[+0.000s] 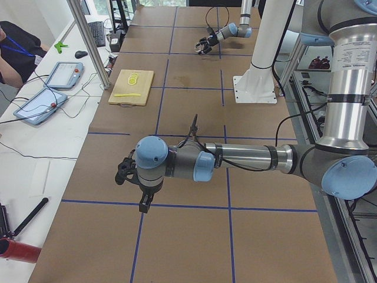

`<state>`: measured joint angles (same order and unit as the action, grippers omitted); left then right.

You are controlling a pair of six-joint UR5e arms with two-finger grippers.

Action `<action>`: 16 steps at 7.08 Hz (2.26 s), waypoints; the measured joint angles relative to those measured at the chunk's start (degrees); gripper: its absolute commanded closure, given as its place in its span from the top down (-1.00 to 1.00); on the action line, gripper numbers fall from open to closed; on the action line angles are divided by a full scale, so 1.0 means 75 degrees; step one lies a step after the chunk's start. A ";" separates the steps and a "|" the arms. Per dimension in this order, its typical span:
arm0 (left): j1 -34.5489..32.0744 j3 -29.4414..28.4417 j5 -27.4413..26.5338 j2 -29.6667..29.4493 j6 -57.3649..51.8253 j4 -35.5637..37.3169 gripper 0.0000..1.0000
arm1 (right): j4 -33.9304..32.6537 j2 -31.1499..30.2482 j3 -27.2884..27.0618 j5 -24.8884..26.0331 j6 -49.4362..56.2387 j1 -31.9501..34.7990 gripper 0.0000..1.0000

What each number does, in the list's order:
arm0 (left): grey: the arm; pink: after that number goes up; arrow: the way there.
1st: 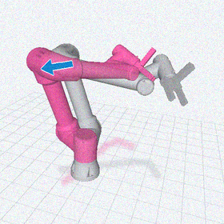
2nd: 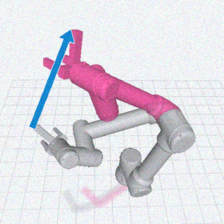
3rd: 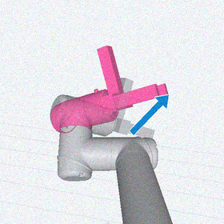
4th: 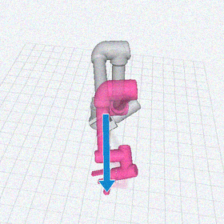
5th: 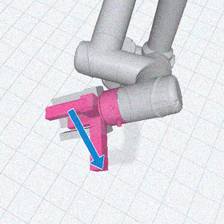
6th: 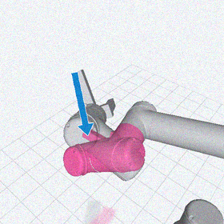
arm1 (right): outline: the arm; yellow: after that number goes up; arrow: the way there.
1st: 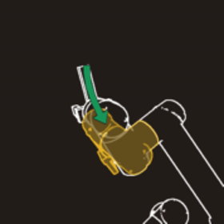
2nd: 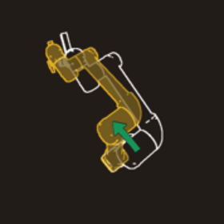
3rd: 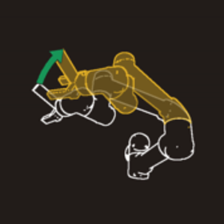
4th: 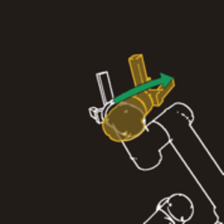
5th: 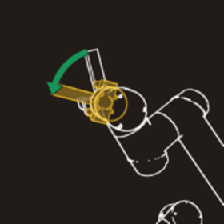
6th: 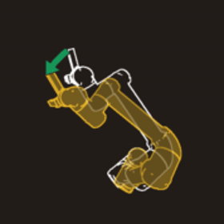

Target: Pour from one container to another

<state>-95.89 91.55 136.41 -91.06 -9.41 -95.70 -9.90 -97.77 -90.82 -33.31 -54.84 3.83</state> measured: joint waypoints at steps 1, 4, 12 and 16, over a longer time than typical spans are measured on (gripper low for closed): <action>0.0000 0.0003 0.0000 0.0000 0.0000 -0.0001 1.00 | 0.0059 0.0053 0.0107 0.0000 0.0000 -0.0008 1.00; 0.0000 0.0009 0.0010 0.0000 0.0000 -0.0001 1.00 | 0.0110 0.0272 0.0444 0.0021 0.0008 -0.0023 1.00; 0.0000 0.0052 0.0023 0.0000 -0.0003 0.0011 1.00 | 0.0127 0.0224 0.0254 -0.0001 0.0458 0.0106 1.00; 0.0000 0.0062 0.0034 0.0000 0.0000 -0.0001 1.00 | 0.0136 0.0186 0.0174 -0.0102 0.0614 0.0418 1.00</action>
<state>-95.89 92.01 136.66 -91.05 -9.41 -95.71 -8.88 -96.37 -89.51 -34.07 -50.24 6.97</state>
